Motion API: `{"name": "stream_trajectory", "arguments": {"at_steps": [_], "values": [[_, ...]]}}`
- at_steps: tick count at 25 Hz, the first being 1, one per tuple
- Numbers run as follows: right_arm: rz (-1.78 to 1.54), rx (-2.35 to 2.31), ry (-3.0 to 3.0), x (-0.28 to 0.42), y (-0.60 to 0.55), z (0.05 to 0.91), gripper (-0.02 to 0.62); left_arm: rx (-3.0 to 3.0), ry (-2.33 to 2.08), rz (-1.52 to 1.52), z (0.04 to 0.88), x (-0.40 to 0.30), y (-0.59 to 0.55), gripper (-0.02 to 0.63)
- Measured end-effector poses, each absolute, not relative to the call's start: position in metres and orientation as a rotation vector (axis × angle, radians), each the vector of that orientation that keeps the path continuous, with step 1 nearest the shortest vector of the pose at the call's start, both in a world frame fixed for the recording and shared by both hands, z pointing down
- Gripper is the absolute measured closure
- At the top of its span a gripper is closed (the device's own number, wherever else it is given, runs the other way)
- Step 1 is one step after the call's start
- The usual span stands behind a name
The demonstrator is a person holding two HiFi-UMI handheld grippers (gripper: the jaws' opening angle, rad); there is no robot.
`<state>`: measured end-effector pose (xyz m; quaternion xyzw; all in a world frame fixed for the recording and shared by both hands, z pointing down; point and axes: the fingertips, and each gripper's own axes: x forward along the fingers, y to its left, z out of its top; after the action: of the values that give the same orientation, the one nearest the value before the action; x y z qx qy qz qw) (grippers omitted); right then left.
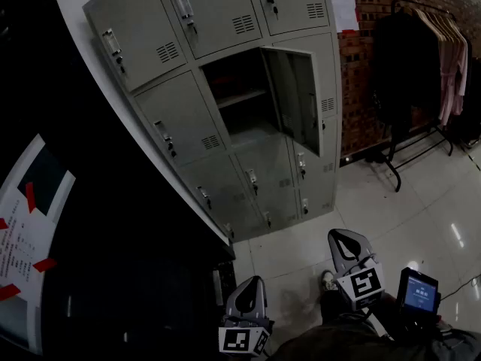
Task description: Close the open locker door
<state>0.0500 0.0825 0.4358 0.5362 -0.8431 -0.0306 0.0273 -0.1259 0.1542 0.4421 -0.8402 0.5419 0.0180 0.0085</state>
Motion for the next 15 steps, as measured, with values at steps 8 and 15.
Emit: {"name": "stream_trajectory", "arguments": {"at_steps": [8, 15], "values": [[-0.121, 1.648, -2.63, 0.079, -0.032, 0.434, 0.588, -2.606, 1.691, 0.071, 0.437, -0.095, 0.037, 0.604], [-0.144, 1.654, -2.625, 0.125, -0.15, 0.419, 0.588, -2.604, 1.668, 0.088, 0.421, -0.049, -0.085, 0.604]]}}
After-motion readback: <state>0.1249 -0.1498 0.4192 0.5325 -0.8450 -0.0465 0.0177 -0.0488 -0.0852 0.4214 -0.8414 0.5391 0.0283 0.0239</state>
